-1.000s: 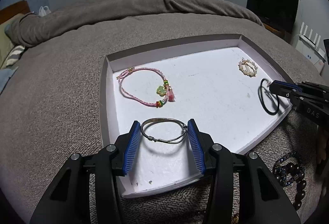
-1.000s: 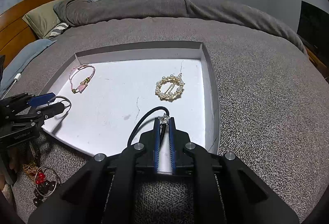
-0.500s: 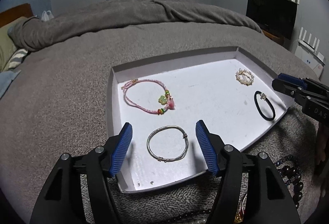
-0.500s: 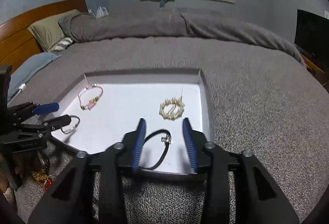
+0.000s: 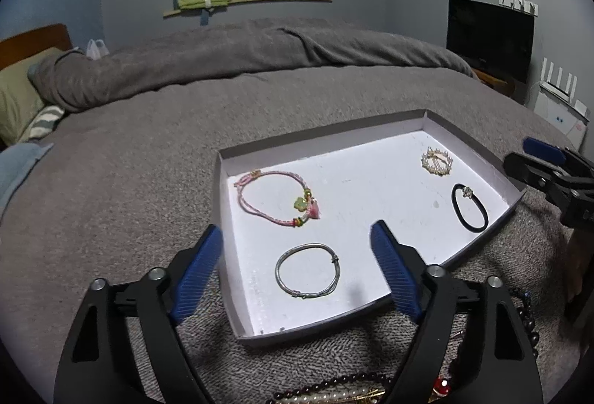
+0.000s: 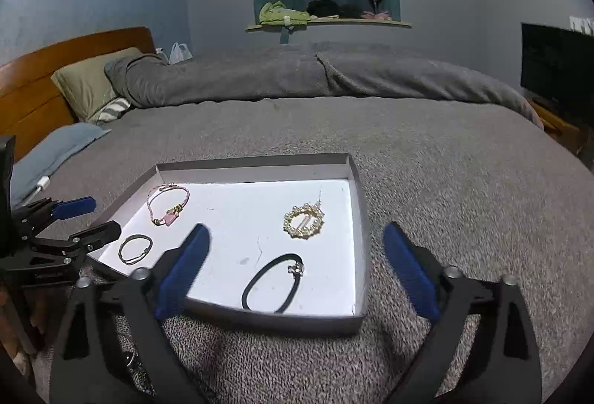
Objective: Organize jewelry
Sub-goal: 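Move both grippers back over the remaining bracelet pile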
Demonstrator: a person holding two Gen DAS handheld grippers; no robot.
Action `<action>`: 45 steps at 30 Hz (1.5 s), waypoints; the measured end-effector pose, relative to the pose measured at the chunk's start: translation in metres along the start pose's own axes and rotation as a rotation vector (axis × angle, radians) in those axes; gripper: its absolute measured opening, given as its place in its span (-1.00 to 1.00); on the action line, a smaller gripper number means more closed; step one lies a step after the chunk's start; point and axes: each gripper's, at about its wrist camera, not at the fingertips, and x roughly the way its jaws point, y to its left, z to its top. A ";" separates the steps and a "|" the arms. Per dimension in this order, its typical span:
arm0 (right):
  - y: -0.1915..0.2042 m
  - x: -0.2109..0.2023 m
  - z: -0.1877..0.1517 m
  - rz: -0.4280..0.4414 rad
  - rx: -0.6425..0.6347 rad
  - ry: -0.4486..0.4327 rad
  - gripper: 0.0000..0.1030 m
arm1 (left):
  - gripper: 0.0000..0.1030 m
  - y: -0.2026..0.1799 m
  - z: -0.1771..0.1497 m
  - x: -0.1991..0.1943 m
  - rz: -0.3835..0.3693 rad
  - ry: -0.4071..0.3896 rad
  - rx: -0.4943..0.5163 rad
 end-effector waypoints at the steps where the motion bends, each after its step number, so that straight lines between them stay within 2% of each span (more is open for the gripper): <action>1: -0.002 -0.005 -0.001 -0.005 0.010 -0.011 0.89 | 0.78 0.000 0.000 -0.002 0.005 -0.006 -0.003; 5: -0.010 -0.025 -0.002 -0.015 0.047 -0.050 0.89 | 0.85 0.006 -0.001 -0.013 0.010 -0.021 -0.046; 12: -0.009 -0.049 -0.014 -0.024 0.056 -0.089 0.89 | 0.89 0.006 -0.013 -0.040 0.133 -0.080 -0.065; 16: -0.012 -0.056 -0.029 -0.037 0.056 -0.061 0.89 | 0.89 0.011 -0.023 -0.054 0.109 -0.093 -0.091; 28: -0.018 -0.089 -0.058 -0.026 0.088 -0.026 0.89 | 0.90 0.015 -0.068 -0.076 0.064 -0.021 -0.113; 35: 0.007 -0.088 -0.071 0.047 0.030 0.043 0.89 | 0.90 0.011 -0.086 -0.083 0.012 0.028 -0.117; 38: 0.021 -0.085 -0.074 0.092 0.000 0.068 0.89 | 0.90 0.007 -0.093 -0.087 0.015 0.037 -0.096; 41: 0.031 -0.083 -0.076 0.085 -0.036 0.076 0.88 | 0.90 0.006 -0.094 -0.089 0.022 0.034 -0.088; 43: 0.033 -0.079 -0.077 0.092 -0.038 0.102 0.77 | 0.90 0.006 -0.095 -0.089 0.025 0.036 -0.089; 45: 0.031 -0.072 -0.075 0.107 -0.017 0.136 0.44 | 0.90 0.006 -0.095 -0.087 0.035 0.044 -0.090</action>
